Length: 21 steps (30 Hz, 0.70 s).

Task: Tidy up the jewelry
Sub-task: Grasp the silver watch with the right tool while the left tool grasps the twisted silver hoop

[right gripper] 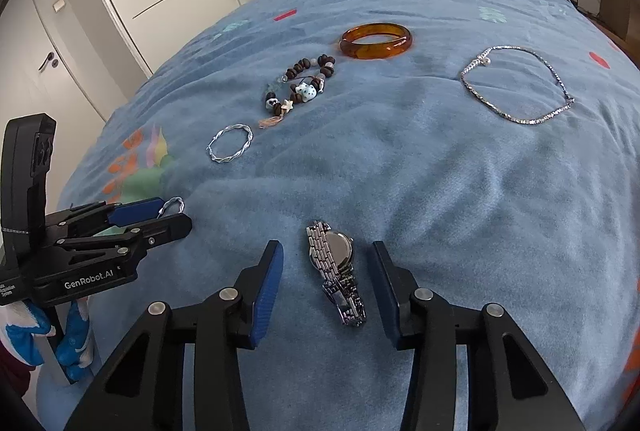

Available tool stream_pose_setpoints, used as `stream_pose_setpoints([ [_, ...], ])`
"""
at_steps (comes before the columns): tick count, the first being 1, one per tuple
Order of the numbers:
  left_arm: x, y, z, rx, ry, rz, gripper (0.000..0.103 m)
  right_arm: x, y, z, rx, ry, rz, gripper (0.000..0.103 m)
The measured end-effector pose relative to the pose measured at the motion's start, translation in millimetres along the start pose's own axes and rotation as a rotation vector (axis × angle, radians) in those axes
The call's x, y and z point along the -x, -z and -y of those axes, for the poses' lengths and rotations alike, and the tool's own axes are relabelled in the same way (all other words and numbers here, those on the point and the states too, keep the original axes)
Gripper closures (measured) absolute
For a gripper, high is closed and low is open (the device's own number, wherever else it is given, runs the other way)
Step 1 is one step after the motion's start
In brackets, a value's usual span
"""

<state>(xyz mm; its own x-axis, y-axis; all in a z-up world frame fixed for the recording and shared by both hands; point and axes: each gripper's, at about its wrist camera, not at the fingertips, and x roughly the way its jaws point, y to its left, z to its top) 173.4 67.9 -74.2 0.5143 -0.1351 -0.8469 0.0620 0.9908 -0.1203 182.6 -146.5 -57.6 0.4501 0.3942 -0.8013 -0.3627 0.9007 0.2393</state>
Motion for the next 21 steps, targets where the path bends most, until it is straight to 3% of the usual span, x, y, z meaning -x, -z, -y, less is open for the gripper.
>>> stream_pose_setpoints([
  [4, -0.8, 0.1, 1.3, 0.001, -0.006, 0.007, 0.054, -5.8, 0.6, 0.2, 0.010, 0.003, -0.008, 0.071],
  [6, -0.4, 0.1, 1.8, 0.001, -0.010, 0.011, 0.061, -6.0, 0.8, 2.7, 0.011, 0.005, -0.012, 0.079],
  [8, 0.2, 0.0, 2.5, 0.003, -0.014, 0.015, 0.066, -5.1, 0.7, 4.4, 0.015, -0.005, -0.014, 0.079],
  [21, 24.6, -1.9, 18.8, -0.010, -0.025, 0.049, 0.066, 30.4, 5.7, 2.7, 0.027, -0.040, 0.034, 0.079],
])
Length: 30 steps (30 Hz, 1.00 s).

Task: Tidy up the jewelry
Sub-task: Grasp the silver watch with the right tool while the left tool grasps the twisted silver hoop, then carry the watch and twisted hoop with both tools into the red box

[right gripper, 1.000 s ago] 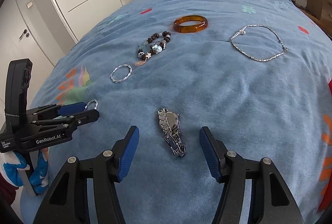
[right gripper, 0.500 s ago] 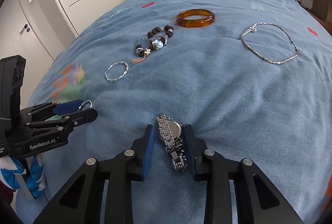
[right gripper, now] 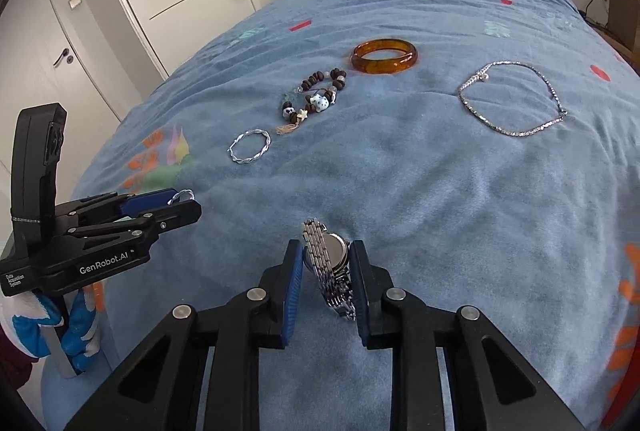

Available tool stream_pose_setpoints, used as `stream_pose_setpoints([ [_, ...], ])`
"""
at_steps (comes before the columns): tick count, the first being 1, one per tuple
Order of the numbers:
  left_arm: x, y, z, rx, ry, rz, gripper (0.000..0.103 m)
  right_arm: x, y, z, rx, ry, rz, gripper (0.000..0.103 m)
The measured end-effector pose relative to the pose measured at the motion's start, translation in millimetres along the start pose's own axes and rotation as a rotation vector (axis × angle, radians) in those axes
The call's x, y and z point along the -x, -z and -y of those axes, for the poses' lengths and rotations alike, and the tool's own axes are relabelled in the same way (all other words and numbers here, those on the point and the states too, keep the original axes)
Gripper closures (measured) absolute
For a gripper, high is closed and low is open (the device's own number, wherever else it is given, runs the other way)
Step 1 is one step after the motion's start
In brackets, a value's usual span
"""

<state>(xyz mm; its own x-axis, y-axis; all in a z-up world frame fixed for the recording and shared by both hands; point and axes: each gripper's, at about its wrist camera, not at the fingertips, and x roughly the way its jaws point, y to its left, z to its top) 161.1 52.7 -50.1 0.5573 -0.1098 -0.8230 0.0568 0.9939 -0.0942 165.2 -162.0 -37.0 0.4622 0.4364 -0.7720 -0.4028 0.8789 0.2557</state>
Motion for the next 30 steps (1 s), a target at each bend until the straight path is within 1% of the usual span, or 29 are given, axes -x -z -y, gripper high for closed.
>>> stream_pose_setpoints([
  [7, 22.7, -9.1, 41.1, -0.044, 0.042, 0.029, 0.066, 47.4, 2.0, 15.2, -0.037, 0.014, 0.077, 0.079],
  [13, 37.0, -21.7, 102.7, -0.105, 0.117, 0.052, 0.066, 98.7, 8.6, 46.9, -0.082, 0.065, 0.148, 0.079],
  [18, 43.0, -33.0, 165.0, -0.168, 0.192, 0.067, 0.066, 145.1, 18.3, 89.0, -0.123, 0.133, 0.197, 0.079],
  [23, 40.9, -46.2, 241.8, -0.249, 0.277, 0.066, 0.066, 185.2, 32.7, 143.2, -0.172, 0.224, 0.218, 0.079],
  [28, 29.8, -61.2, 315.0, -0.306, 0.356, 0.054, 0.066, 209.3, 43.7, 201.3, -0.217, 0.301, 0.209, 0.079],
  [30, 22.3, -65.5, 335.6, -0.314, 0.377, 0.043, 0.066, 211.4, 45.7, 221.8, -0.222, 0.319, 0.190, 0.079],
])
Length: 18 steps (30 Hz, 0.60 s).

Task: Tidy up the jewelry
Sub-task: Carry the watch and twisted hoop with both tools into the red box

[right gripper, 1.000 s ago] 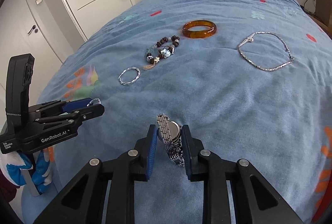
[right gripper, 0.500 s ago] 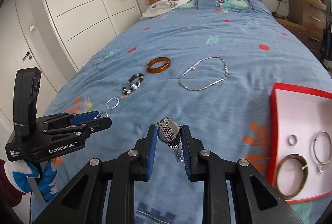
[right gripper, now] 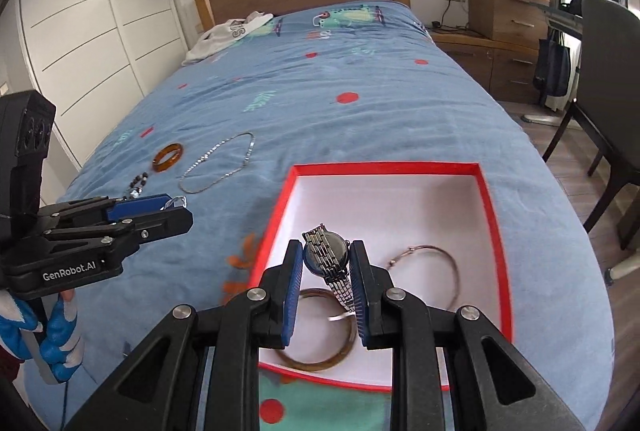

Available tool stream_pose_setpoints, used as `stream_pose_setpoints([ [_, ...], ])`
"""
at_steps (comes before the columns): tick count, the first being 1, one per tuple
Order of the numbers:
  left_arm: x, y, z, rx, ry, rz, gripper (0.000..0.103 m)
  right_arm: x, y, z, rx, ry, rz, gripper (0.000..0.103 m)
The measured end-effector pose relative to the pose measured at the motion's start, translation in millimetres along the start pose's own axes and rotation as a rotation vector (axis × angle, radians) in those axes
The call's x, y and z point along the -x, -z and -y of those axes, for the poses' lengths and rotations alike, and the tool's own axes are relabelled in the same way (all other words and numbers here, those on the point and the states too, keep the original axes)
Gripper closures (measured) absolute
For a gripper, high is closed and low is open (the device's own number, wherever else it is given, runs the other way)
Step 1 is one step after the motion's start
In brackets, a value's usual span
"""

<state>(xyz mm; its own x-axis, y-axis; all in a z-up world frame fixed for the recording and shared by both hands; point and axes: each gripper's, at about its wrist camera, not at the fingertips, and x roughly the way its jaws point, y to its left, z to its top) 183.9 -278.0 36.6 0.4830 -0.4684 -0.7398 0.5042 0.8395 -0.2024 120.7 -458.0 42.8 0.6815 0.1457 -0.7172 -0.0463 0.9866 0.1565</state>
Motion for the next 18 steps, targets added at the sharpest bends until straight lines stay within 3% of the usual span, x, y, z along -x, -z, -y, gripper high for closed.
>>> stream_pose_setpoints([
  [7, -62.5, -17.0, 36.0, -0.021, 0.016, -0.062, 0.066, -33.6, -2.2, 47.8, 0.025, 0.010, -0.090, 0.079],
  [18, -129.0, -14.7, 40.3, -0.053, -0.043, -0.160, 0.066, -69.6, 12.5, 66.5, 0.090, -0.025, -0.215, 0.079],
])
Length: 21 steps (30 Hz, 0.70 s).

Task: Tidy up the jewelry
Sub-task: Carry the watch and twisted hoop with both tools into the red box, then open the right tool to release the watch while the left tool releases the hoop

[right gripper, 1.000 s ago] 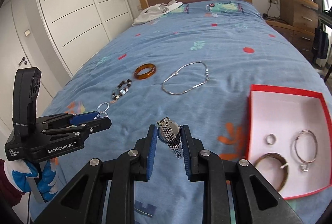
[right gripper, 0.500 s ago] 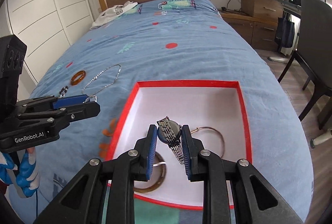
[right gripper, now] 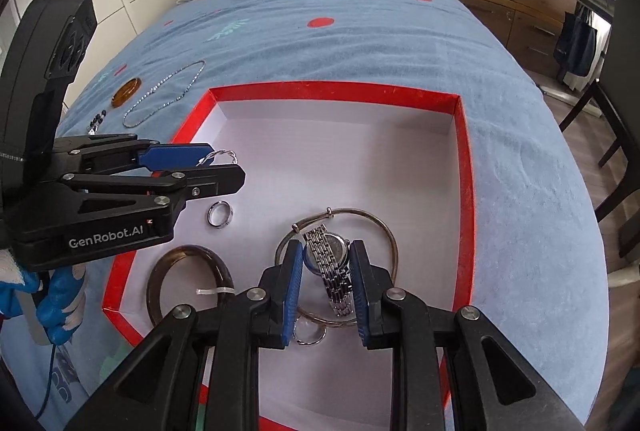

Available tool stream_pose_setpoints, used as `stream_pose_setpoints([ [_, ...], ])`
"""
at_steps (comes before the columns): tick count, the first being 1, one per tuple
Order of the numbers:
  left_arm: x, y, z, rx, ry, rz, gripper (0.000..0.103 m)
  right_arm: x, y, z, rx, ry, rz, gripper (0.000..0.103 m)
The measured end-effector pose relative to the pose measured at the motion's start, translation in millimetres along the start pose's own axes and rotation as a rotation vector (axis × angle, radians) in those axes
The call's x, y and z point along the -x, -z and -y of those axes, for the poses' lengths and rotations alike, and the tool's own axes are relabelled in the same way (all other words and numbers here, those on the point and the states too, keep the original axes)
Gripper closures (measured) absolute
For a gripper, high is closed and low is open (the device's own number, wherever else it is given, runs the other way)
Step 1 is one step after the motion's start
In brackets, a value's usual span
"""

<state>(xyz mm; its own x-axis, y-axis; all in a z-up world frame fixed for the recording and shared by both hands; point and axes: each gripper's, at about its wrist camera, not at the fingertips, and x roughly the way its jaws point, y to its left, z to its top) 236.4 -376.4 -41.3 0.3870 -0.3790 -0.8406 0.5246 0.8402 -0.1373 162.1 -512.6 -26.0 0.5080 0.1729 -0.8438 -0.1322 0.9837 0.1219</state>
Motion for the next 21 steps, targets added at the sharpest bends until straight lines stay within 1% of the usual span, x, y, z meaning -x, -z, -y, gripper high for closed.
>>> stream_pose_setpoints([
  [4, -6.9, -1.0, 4.1, -0.012, -0.007, -0.008, 0.065, -3.1, 0.9, -2.0, 0.021, -0.007, -0.009, 0.079],
  [8, -10.9, -0.5, 7.3, -0.017, -0.015, -0.012, 0.065, -7.5, 4.5, -8.6, 0.066, 0.007, -0.027, 0.079],
  [12, -10.1, -0.6, 7.9, -0.019, -0.010, -0.007, 0.065, -5.3, 7.6, -9.3, 0.065, -0.001, -0.022, 0.078],
  [14, -8.8, -1.9, 7.1, -0.017, 0.002, -0.010, 0.065, -2.7, 8.0, -9.9, 0.065, 0.000, -0.020, 0.075],
  [16, -5.5, -3.3, 5.6, -0.012, 0.011, -0.006, 0.065, 3.2, 8.3, -10.2, 0.060, 0.003, -0.008, 0.070],
  [18, -1.6, -4.9, 4.7, -0.004, 0.016, -0.001, 0.061, 11.8, 7.9, -11.4, 0.054, 0.005, 0.009, 0.069],
  [21, 8.7, -7.8, 4.1, 0.006, 0.027, 0.011, 0.060, 25.6, 6.9, -15.3, 0.052, 0.017, 0.029, 0.066],
])
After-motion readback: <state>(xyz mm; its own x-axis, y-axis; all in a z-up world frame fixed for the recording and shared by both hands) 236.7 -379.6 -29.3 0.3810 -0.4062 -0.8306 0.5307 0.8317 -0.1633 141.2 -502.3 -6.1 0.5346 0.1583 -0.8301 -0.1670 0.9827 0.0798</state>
